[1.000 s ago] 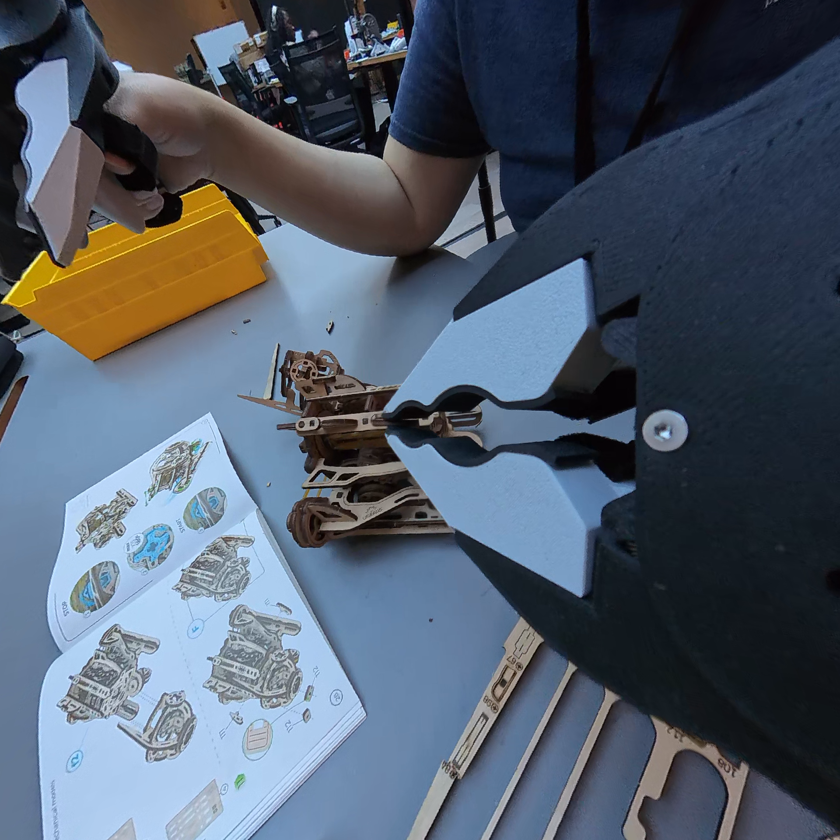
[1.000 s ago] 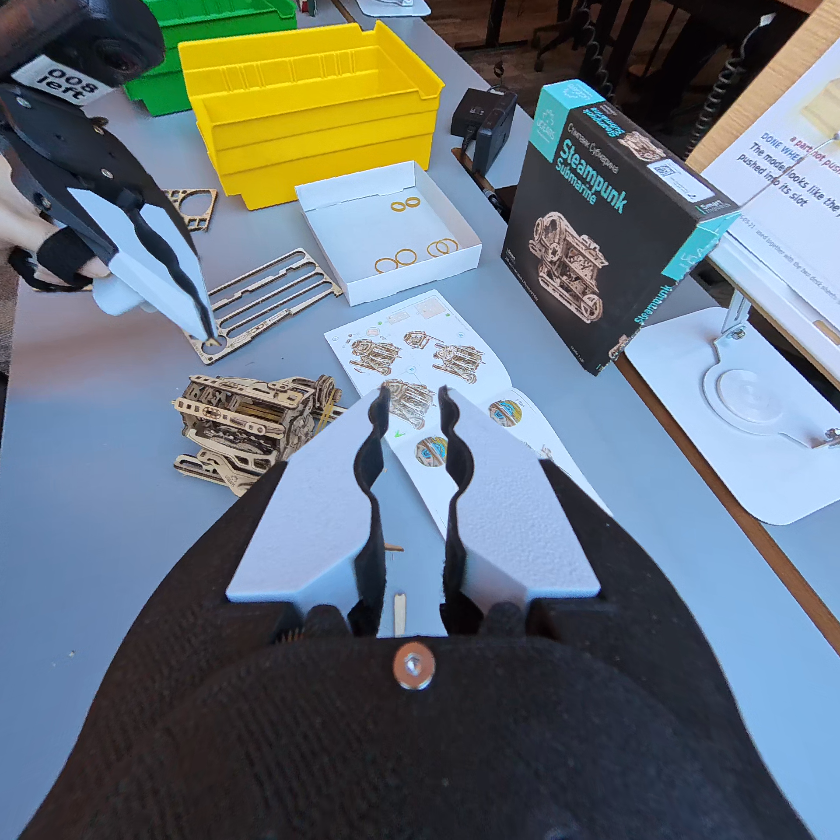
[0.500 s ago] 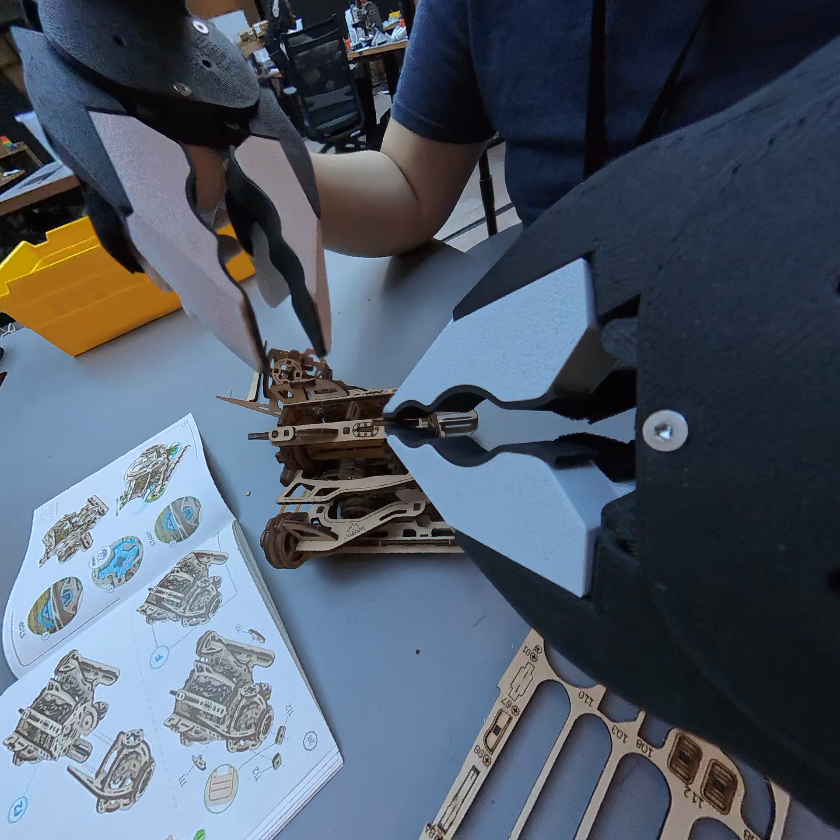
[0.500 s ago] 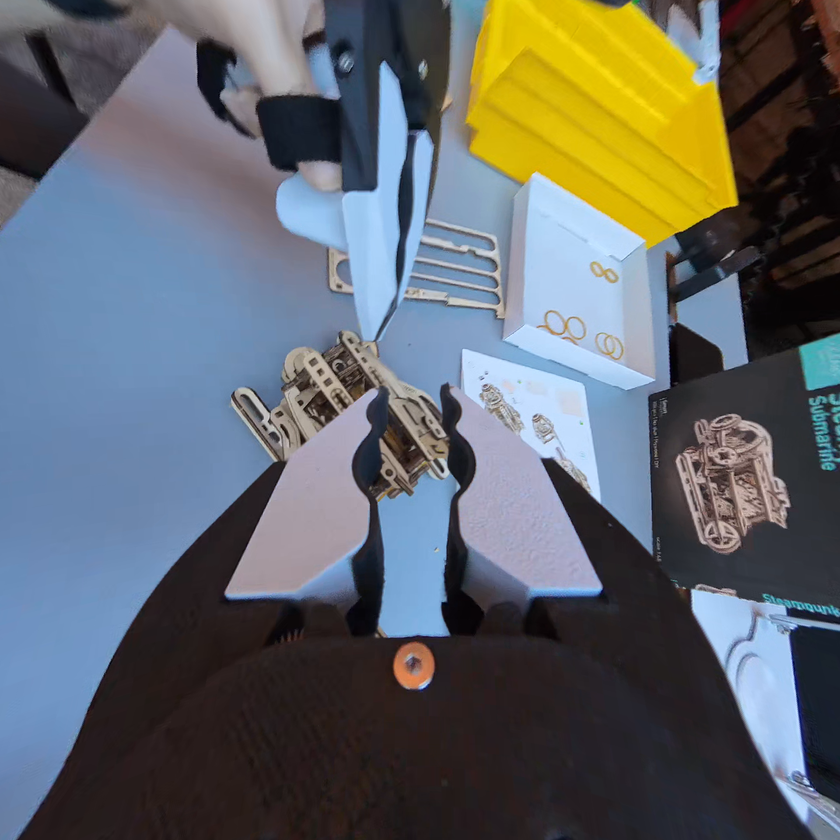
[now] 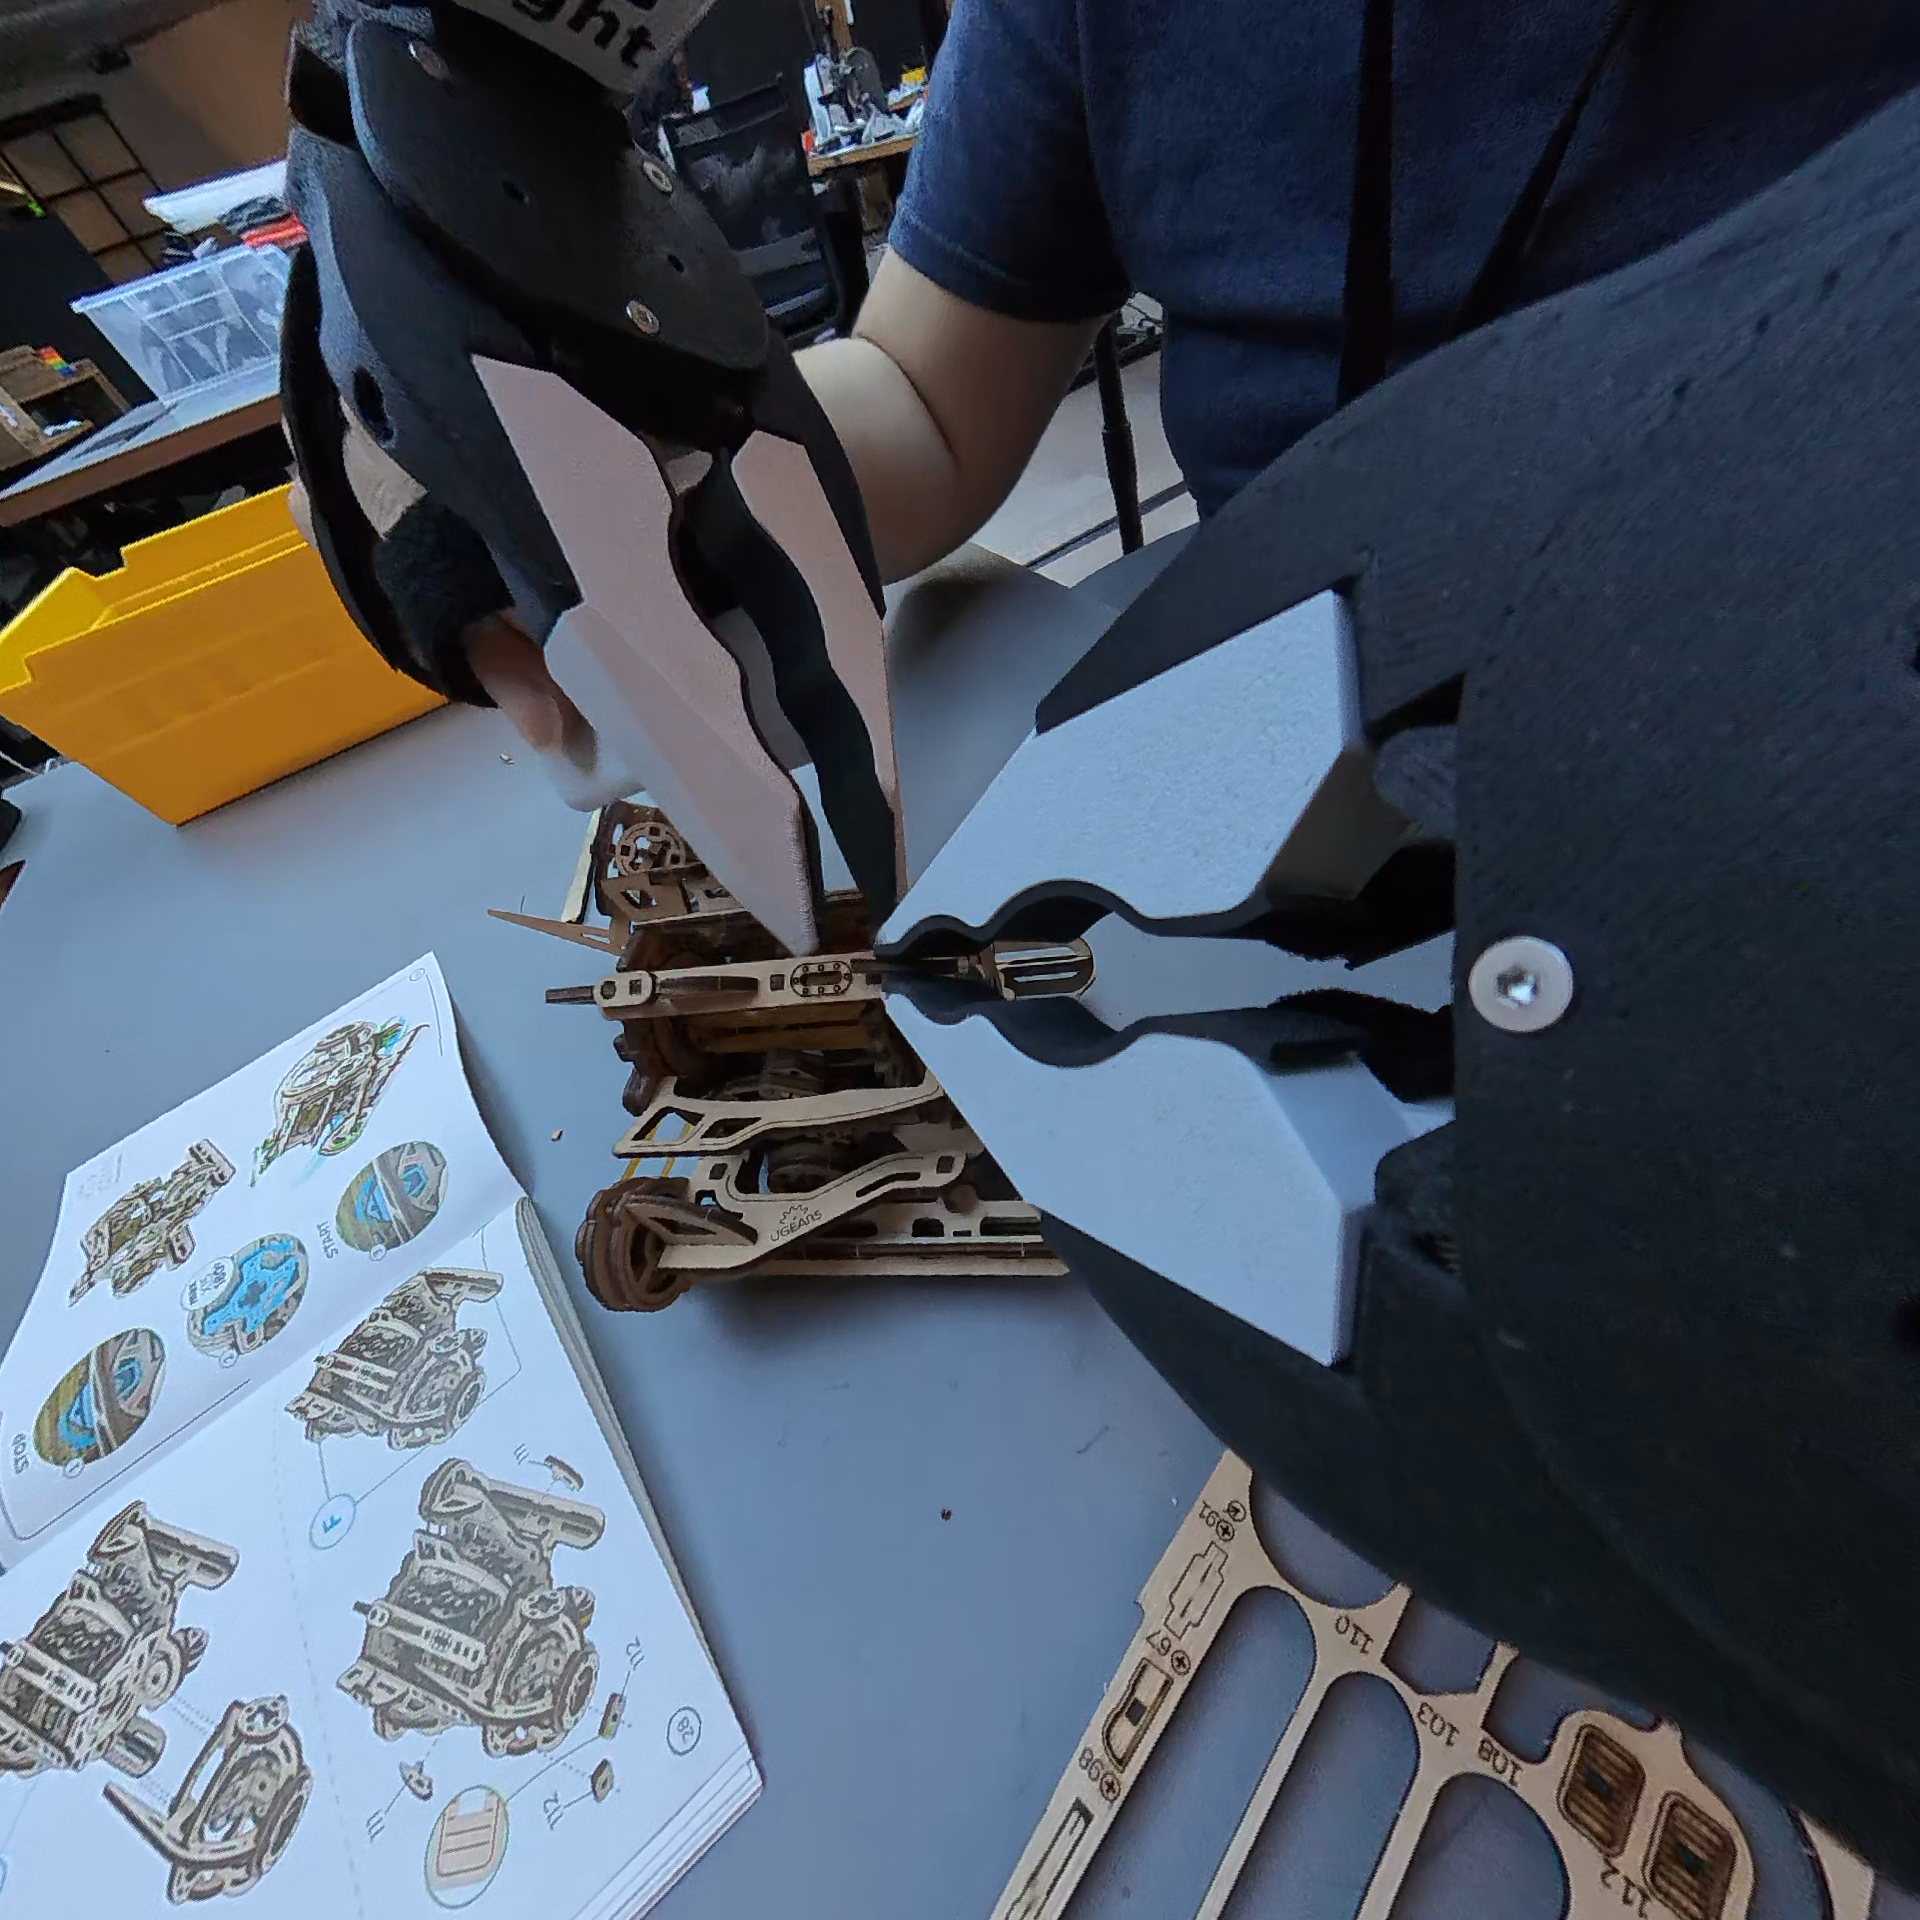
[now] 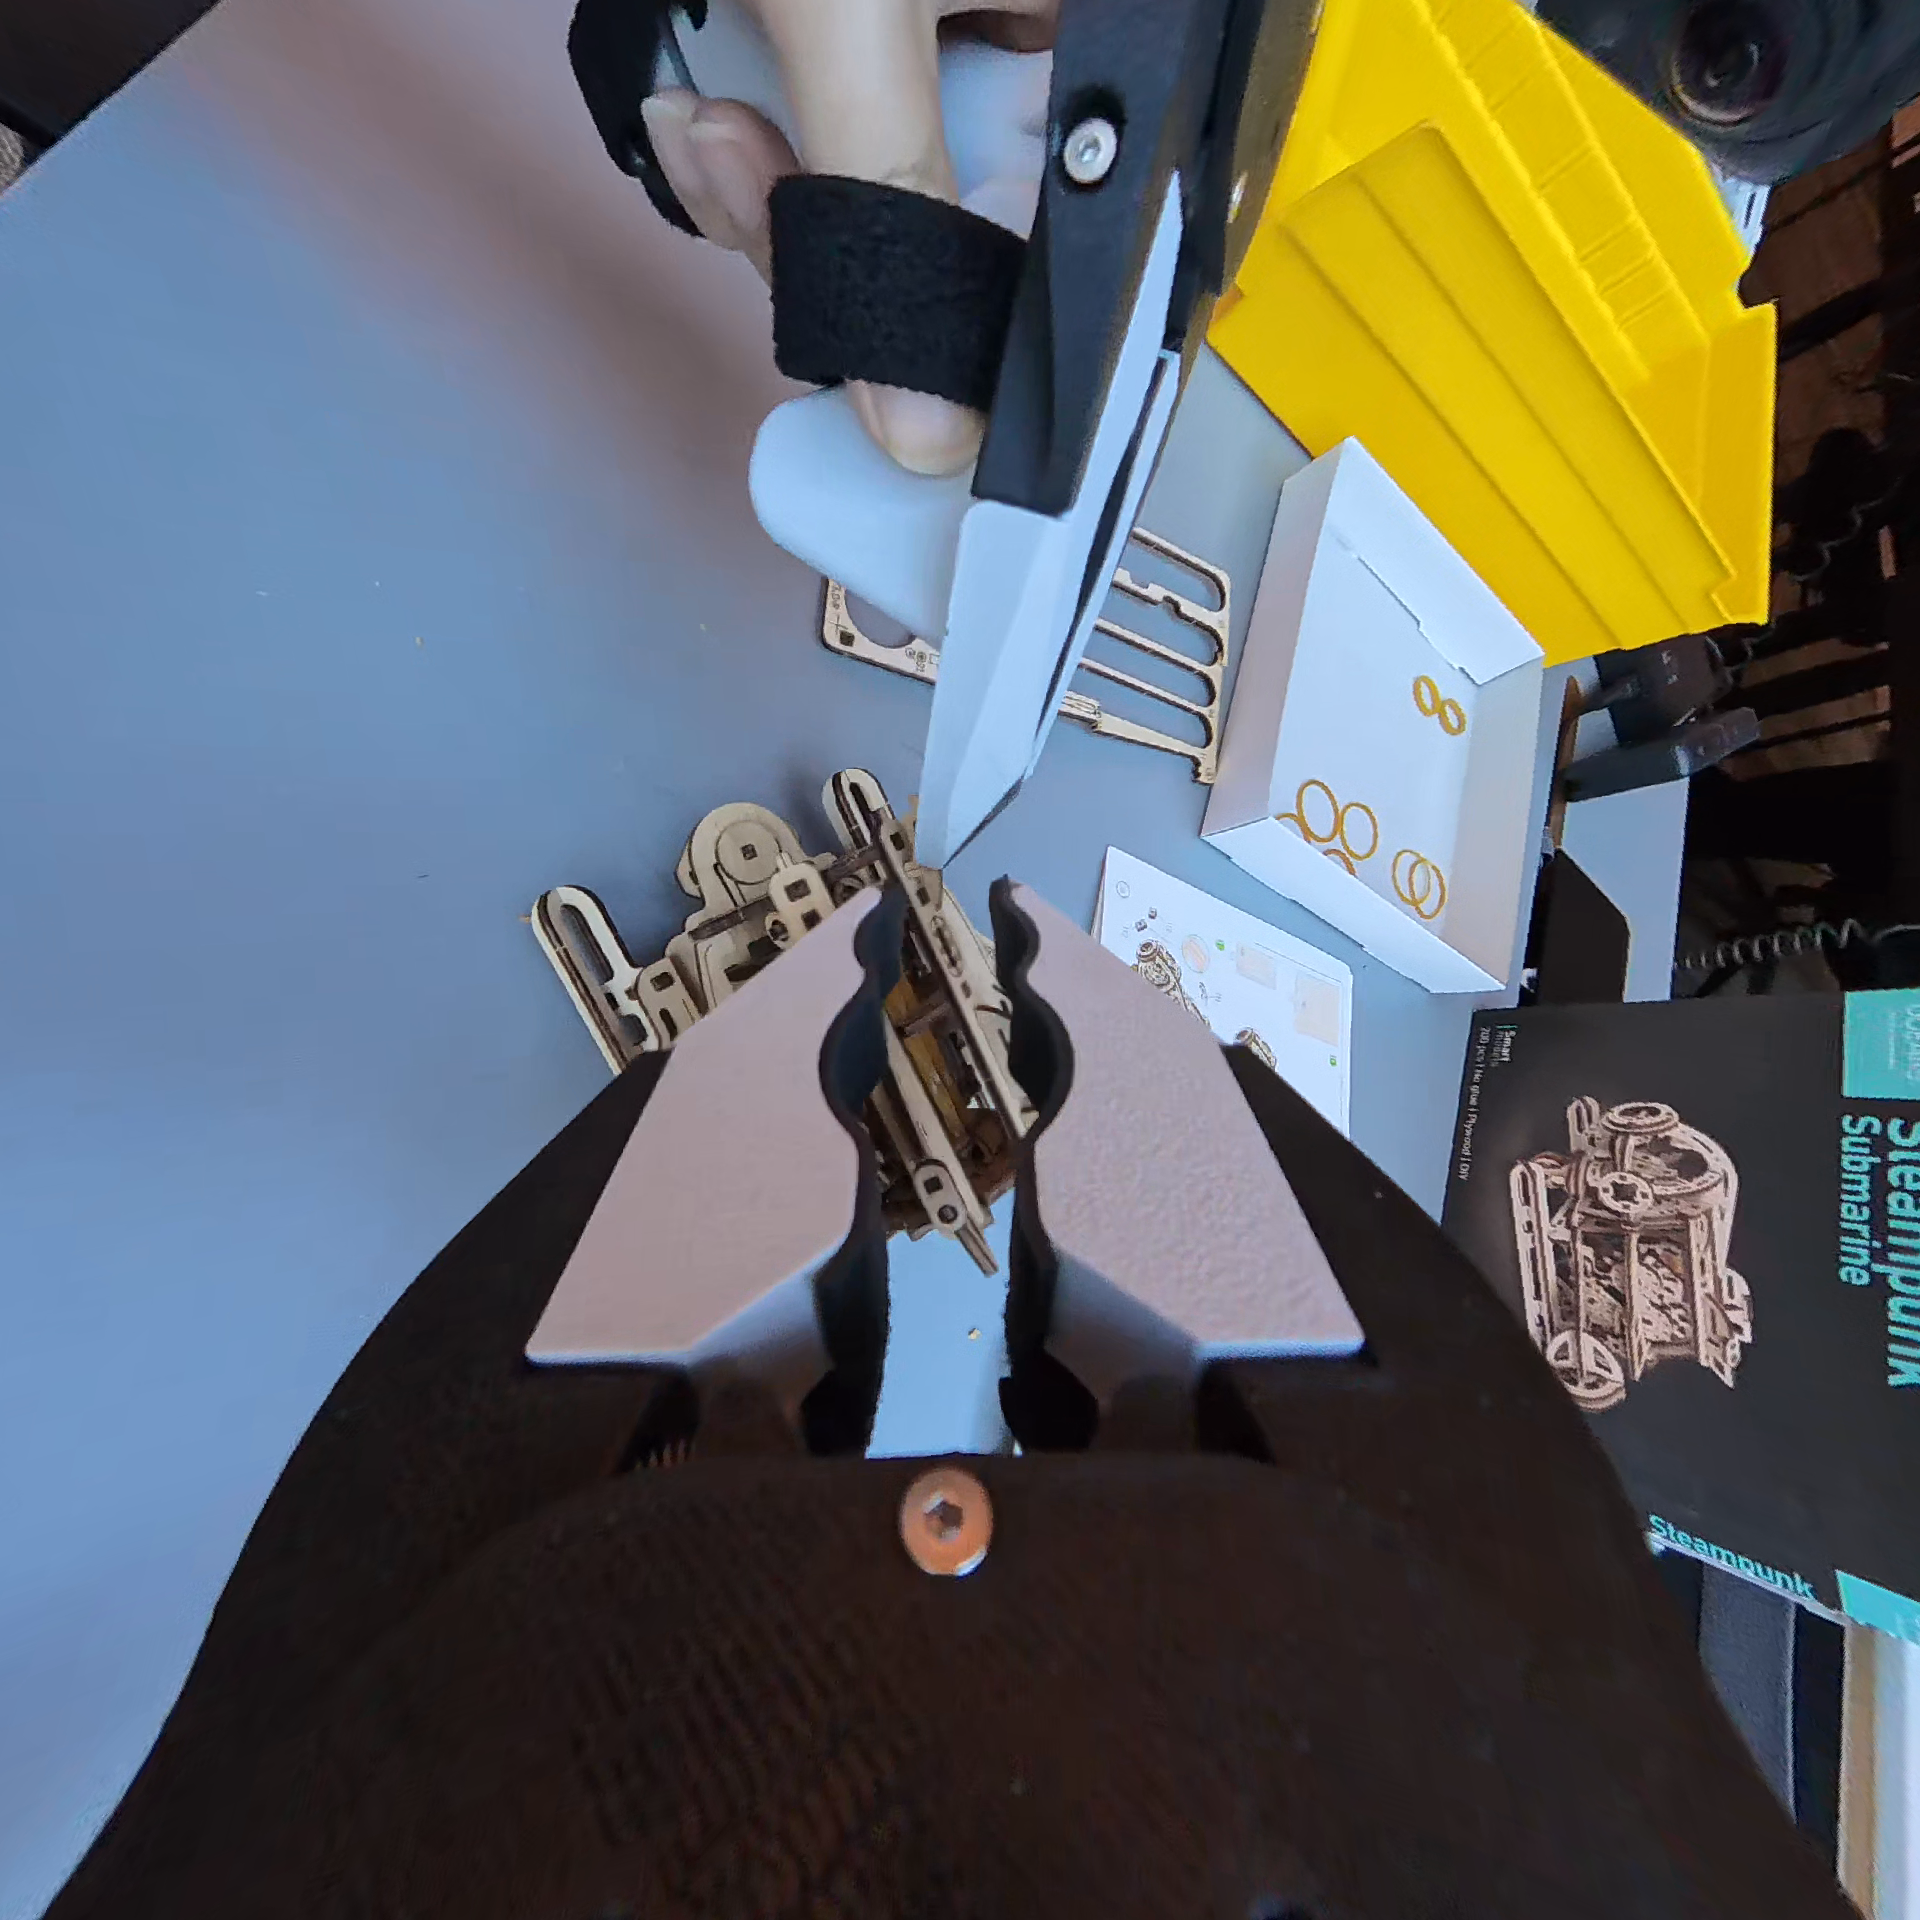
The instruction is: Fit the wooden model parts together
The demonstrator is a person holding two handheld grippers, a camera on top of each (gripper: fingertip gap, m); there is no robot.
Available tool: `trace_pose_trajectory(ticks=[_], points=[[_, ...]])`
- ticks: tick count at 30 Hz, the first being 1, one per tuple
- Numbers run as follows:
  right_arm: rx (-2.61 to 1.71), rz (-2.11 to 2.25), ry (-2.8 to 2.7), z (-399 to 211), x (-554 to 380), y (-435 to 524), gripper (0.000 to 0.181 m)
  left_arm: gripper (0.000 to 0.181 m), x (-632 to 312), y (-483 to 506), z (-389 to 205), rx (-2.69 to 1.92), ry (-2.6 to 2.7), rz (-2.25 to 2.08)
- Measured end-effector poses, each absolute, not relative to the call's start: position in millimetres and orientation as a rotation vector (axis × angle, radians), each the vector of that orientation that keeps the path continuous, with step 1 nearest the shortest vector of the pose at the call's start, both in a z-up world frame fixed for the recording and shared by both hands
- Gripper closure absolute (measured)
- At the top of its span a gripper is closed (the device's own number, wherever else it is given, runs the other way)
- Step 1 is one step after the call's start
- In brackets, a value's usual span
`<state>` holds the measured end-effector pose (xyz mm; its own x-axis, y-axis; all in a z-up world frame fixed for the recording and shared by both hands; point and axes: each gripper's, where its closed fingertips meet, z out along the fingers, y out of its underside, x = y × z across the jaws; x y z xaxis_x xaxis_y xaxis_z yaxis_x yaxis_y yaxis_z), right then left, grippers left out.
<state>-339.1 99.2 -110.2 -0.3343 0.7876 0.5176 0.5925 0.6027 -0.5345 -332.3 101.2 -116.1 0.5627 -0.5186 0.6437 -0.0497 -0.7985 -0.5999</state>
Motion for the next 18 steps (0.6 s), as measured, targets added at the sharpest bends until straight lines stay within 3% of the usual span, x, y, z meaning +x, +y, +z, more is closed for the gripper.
trace_pose_trajectory(ticks=[18], points=[[-1.052,0.267,-2.2,-116.3,-342.6,96.5,0.169,0.181,-333.1,100.1,-117.0,-2.256,0.484,-0.989]])
